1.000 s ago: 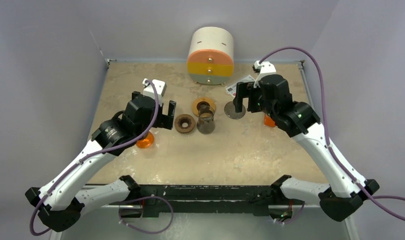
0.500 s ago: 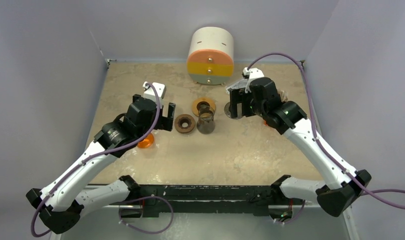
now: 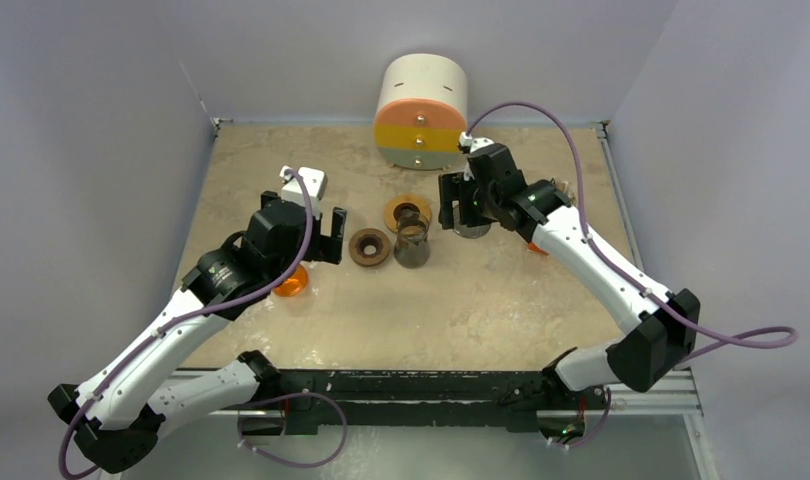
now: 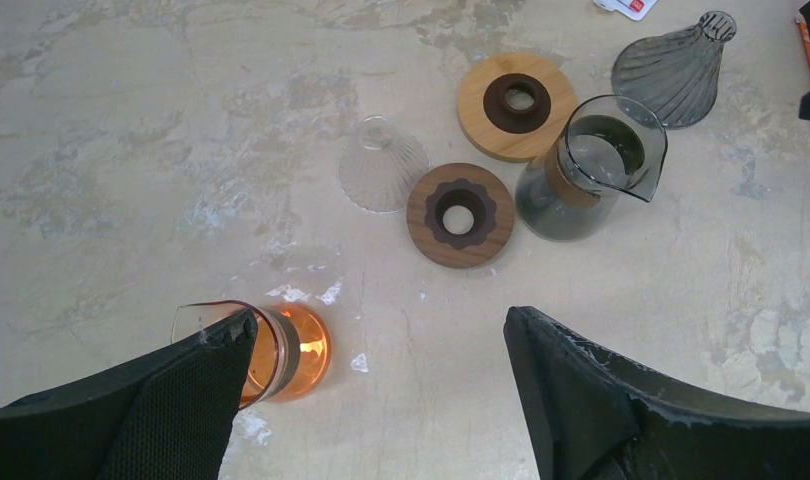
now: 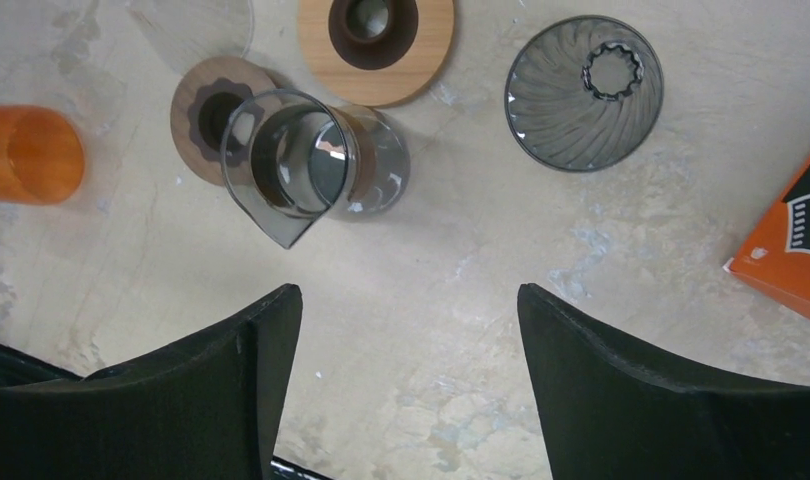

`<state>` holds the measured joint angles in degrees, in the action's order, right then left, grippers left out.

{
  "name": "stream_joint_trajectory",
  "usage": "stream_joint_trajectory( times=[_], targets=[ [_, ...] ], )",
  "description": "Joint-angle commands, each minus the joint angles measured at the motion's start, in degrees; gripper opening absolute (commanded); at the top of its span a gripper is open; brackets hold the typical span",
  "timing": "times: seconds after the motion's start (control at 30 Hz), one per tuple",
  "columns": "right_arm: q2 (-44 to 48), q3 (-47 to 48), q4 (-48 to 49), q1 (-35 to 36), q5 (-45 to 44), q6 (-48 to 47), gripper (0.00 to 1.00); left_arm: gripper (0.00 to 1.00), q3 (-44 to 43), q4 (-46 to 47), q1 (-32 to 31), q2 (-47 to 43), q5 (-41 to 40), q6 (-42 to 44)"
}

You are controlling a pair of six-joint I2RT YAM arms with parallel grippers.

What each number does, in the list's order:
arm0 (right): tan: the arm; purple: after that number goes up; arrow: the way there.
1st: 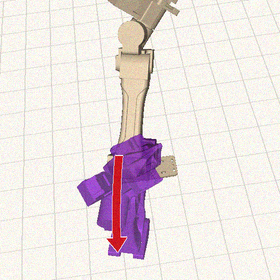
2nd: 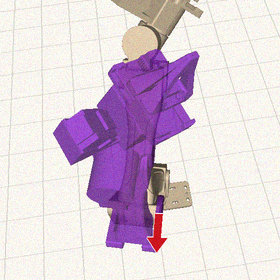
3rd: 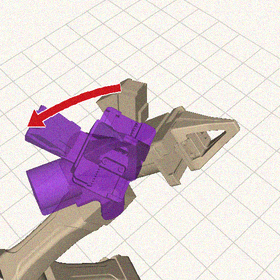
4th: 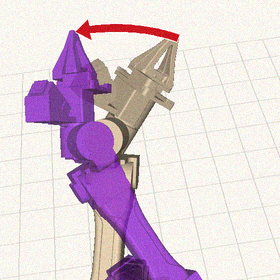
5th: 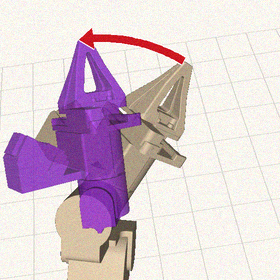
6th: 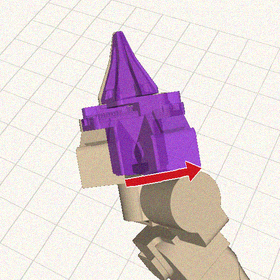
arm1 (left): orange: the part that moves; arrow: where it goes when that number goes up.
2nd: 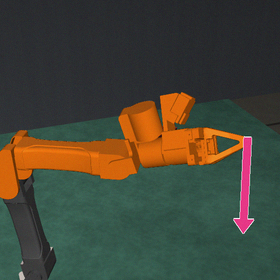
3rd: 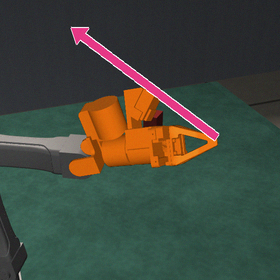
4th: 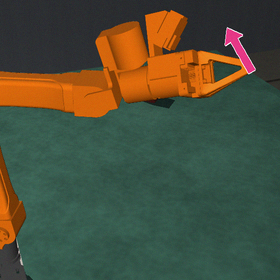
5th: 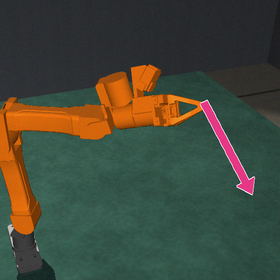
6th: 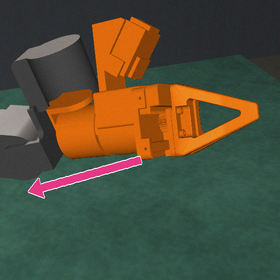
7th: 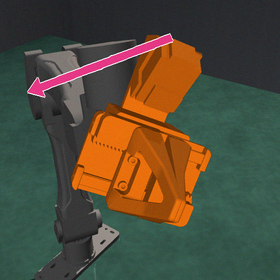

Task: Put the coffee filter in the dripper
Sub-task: Pick up the coffee server from the center of the board.

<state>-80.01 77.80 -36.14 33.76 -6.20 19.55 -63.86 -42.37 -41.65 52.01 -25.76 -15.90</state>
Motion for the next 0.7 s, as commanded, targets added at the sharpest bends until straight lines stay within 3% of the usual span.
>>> stream_joint_trajectory(
  times=[0.0, 0.67],
  targets=[
    [-2.39, 4.14, 2.09, 0.08, 0.53, 3.18, 0.8, 0.92, 0.12, 2.03, 0.25, -0.58, 0.53, -0.38],
    [-17.79, 9.57, 5.64, 1.55, 3.38, 7.1, 0.57, 0.92, 0.22, 1.77, 0.25, -1.38, -0.34, 0.52]
  ],
)
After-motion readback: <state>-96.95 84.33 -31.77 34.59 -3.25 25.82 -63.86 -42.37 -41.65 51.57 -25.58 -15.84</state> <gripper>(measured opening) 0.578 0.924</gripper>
